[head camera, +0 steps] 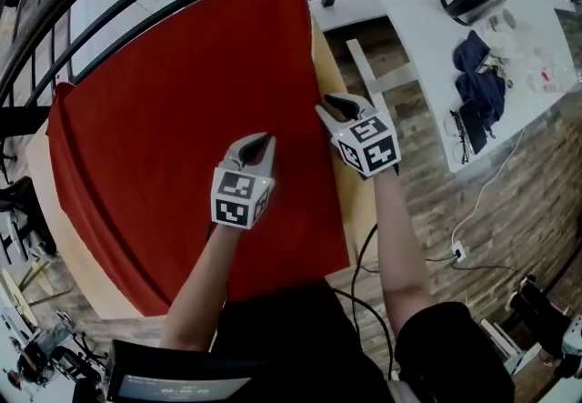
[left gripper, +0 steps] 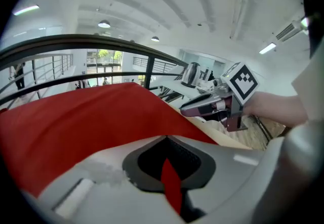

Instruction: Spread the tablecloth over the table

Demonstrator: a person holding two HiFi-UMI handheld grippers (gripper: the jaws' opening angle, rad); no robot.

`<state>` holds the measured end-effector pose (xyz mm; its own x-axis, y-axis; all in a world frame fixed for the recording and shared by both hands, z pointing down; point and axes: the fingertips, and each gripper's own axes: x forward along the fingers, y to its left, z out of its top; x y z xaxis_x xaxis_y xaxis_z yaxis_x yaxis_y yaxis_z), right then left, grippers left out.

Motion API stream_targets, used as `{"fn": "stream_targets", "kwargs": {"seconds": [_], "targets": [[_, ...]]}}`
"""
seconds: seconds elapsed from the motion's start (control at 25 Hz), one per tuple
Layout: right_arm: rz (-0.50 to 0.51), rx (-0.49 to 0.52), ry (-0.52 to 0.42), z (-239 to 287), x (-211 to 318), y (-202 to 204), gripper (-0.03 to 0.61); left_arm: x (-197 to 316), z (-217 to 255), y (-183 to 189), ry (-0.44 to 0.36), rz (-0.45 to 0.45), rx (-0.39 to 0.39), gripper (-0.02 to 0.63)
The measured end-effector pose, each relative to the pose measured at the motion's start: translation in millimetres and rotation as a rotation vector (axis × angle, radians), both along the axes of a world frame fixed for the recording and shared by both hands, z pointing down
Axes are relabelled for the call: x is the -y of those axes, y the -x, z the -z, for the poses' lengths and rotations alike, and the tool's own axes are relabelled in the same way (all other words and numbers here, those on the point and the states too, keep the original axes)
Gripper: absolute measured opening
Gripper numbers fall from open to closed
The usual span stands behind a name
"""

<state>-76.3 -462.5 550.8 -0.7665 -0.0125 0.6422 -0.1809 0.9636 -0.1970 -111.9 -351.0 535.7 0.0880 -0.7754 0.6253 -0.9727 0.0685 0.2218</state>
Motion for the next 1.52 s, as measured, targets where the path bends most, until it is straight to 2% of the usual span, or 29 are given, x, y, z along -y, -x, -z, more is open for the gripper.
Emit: {"fn": "stream_targets", "kwargs": {"seconds": [0.12, 0.24, 0.44, 0.68, 0.72, 0.76, 0.8, 0.96, 1.04, 1.12, 1.2, 1.32, 1.4, 1.44, 1.48, 1.52], "targets": [[-0.068, -0.006, 0.054, -2, -49, -46, 0.121, -20, -8, -51, 0.024, -0.05, -0.038, 0.003], [-0.157, -0.05, 0.092, -13, -93, -94, 0.152, -46, -15, -84, 0.058, -0.082, -0.061, 0.003], [-0.311, -0.123, 0.14, -27, -156, -164, 0.15, -91, -3, -114, 0.071, -0.145, -0.055, 0.009], [-0.364, -0.203, 0.161, -41, -219, -221, 0.15, -140, 12, -146, 0.078, -0.235, -0.063, 0.034], [-0.371, -0.203, 0.163, -43, -227, -226, 0.133, -151, 10, -154, 0.088, -0.252, -0.066, 0.035], [-0.381, -0.196, 0.164, -44, -232, -230, 0.064, -162, 7, -161, 0.1, -0.266, -0.072, 0.035], [-0.394, -0.183, 0.16, -41, -235, -232, 0.037, -171, 4, -169, 0.109, -0.275, -0.083, 0.037], [-0.4, -0.108, 0.081, -4, -250, -220, 0.02, -191, 8, -194, 0.105, -0.271, -0.192, 0.05], [-0.358, -0.065, 0.026, 18, -267, -204, 0.02, -190, 18, -198, 0.075, -0.242, -0.276, 0.084], [-0.309, -0.03, -0.039, 35, -286, -186, 0.019, -186, 28, -192, 0.044, -0.179, -0.374, 0.146], [-0.271, -0.012, -0.077, 43, -306, -169, 0.018, -183, 34, -179, 0.032, -0.13, -0.414, 0.178], [-0.204, -0.001, -0.095, 43, -337, -142, 0.019, -185, 27, -162, 0.064, -0.15, -0.344, 0.169], [-0.147, -0.005, -0.097, 35, -356, -126, 0.026, -190, 14, -155, 0.118, -0.21, -0.263, 0.096], [-0.117, -0.004, -0.076, 31, -363, -121, 0.068, -192, 8, -152, 0.14, -0.241, -0.225, 0.047], [-0.092, 0.002, -0.04, 27, -369, -119, 0.138, -196, 3, -149, 0.157, -0.257, -0.199, 0.019], [-0.079, 0.016, 0.002, 27, -373, -121, 0.176, -200, -2, -145, 0.17, -0.258, -0.189, 0.014]]}}
